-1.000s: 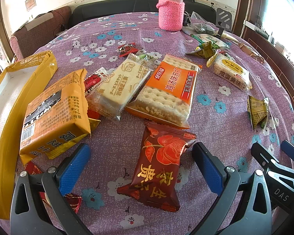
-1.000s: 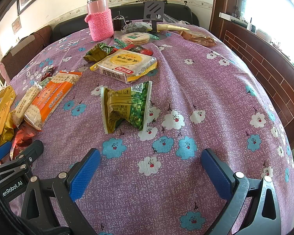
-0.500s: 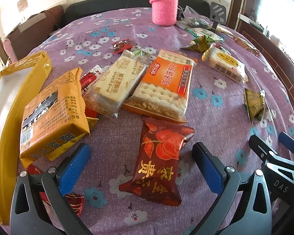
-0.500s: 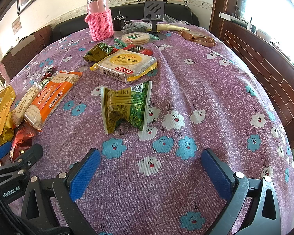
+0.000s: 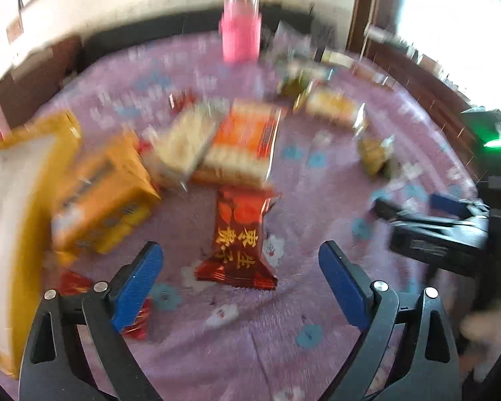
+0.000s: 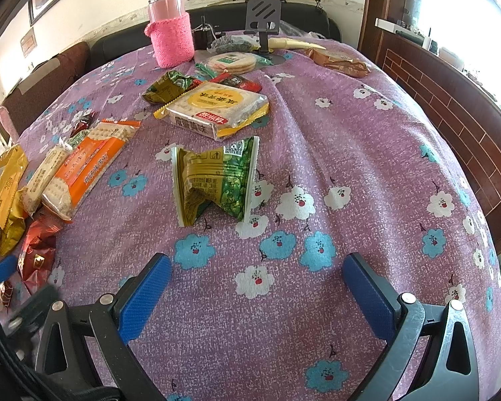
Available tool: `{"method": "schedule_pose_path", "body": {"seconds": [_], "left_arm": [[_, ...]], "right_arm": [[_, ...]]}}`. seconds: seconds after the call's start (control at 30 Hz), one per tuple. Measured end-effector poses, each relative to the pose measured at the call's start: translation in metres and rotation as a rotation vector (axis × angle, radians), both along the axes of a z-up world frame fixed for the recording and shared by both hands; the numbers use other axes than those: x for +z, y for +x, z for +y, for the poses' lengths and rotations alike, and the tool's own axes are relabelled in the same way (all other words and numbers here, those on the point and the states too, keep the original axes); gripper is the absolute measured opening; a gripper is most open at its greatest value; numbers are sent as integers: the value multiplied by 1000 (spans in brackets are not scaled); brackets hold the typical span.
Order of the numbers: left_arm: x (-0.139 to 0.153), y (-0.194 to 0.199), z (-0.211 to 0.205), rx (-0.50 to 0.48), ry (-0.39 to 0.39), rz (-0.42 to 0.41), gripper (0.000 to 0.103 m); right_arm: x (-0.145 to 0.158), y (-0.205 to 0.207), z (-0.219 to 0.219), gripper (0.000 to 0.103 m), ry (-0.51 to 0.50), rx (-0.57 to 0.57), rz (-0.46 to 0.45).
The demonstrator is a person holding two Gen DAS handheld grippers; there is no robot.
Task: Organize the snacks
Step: 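Grasp the orange-yellow cracker pack with the left gripper while the right grasps the red candy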
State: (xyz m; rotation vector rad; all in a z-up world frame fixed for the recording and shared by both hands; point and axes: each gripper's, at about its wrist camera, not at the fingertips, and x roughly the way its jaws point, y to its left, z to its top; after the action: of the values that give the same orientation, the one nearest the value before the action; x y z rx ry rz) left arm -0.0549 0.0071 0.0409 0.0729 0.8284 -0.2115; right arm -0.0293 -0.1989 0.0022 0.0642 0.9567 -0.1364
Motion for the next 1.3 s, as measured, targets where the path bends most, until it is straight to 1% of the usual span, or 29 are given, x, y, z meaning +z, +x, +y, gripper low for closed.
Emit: {"method": "schedule_pose_path", "body": {"seconds": [0.03,0.07,0.13,0.2,0.27,0.33,0.43,0.5,0.53,0.57,0.6,0.63,0.67,0.7,0.73,0.8,0.9,1.0,1.03,1.07,1.2,1.3], "left_arm": [[11,-10,3,0,0,-48,95],[27,-24,9,3,-3,-122,95],[51,-46,22,24,2,-233,95],[72,-64,37,55,18,-319,96],[84,-74,55,72,36,-331,96],[90,-86,78,81,12,-324,96],[102,-92,124,161,-21,-318,96],[113,-95,154,215,-28,-335,96],[123,-93,167,241,-18,-355,96],[130,-87,172,253,-6,-367,96],[141,-79,176,250,28,-380,96],[147,-73,174,228,65,-385,96],[153,-67,167,181,121,-392,96],[155,-64,163,146,159,-391,96],[154,-60,156,110,184,-379,96],[145,-53,147,41,156,-337,96],[112,-31,130,-60,74,-212,96],[71,-3,113,-136,30,-86,96],[62,3,108,-161,25,-55,96],[49,16,103,-195,27,-15,96],[24,48,88,-282,63,65,96],[17,66,82,-321,103,96,96]], "right_arm": [[-1,1,1,103,1,4,4],[-1,2,1,103,1,10,9],[-2,2,1,103,1,18,13],[-2,2,1,103,1,23,14],[-3,2,3,103,-2,21,14],[-3,2,4,103,-4,22,12],[-2,-1,4,103,-1,27,10],[-1,-2,4,103,-2,25,12],[-1,-2,3,103,0,23,13],[-1,-2,3,103,1,22,13],[-1,-3,3,103,3,22,16],[-1,-2,3,103,4,22,18],[-1,-2,3,103,6,21,20],[0,-2,2,103,9,21,24],[0,-3,2,103,10,23,27],[0,-3,3,103,8,28,32],[0,-5,4,103,4,29,38],[0,-6,4,103,4,29,34],[0,-7,4,103,6,30,32],[0,-8,4,103,8,32,29],[1,-10,5,103,8,28,24],[1,-10,5,103,9,25,23]]}}
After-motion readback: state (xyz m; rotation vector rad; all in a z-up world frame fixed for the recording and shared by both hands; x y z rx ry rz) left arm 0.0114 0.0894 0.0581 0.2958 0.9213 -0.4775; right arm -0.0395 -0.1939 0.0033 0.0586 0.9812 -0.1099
